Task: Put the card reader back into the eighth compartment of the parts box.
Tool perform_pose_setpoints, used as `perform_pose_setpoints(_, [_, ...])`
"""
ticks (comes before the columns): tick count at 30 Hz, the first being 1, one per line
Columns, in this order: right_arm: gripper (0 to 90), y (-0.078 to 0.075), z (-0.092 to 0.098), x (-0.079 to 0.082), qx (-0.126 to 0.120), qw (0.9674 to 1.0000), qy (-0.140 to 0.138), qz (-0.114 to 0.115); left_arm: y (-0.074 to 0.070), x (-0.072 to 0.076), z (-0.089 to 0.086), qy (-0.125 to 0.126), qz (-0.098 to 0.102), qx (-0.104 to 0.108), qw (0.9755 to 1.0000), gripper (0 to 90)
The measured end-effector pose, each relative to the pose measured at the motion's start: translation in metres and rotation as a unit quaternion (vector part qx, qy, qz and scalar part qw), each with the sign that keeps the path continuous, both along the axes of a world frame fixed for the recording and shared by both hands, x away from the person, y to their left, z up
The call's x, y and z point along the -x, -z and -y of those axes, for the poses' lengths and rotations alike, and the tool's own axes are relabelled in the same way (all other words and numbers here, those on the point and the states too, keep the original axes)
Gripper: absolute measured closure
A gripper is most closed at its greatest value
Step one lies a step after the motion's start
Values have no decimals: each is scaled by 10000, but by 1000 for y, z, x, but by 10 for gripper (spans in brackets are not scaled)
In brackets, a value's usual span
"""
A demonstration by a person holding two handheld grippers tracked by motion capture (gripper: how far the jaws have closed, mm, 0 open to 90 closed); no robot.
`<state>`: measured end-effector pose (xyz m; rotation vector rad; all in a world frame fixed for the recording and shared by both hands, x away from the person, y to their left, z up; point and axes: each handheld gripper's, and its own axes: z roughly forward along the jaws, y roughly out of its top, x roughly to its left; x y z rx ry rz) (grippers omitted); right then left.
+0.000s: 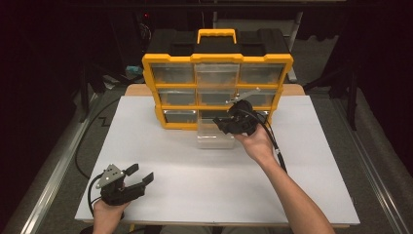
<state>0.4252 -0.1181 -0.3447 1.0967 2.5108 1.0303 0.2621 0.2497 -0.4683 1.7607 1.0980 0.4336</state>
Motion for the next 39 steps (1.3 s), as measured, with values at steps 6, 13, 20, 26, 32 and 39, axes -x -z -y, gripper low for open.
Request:
perform_pose_setpoints(6, [735,5,-7,-9,87,9999,-18,-48,0,0,0,0,4,13,10000,300])
perform_pose_setpoints(13, [696,12,-8,-14,123,9995,132,-274,0,0,-1,8,0,27,10000,300])
perform_pose_setpoints(20, [662,10,-4,-10,164,9997,44,-162,0,0,0,10,-6,27,10000,300])
perform_pose_setpoints(26, [609,7,2,-2,143,9999,-13,-51,0,0,0,11,-6,27,10000,300])
perform_pose_setpoints(32, [570,3,11,6,75,10000,16,57,0,0,0,17,-9,20,10000,300])
perform_pose_setpoints(39, [529,1,27,17,-65,9997,65,204,0,0,0,12,-6,12,10000,300])
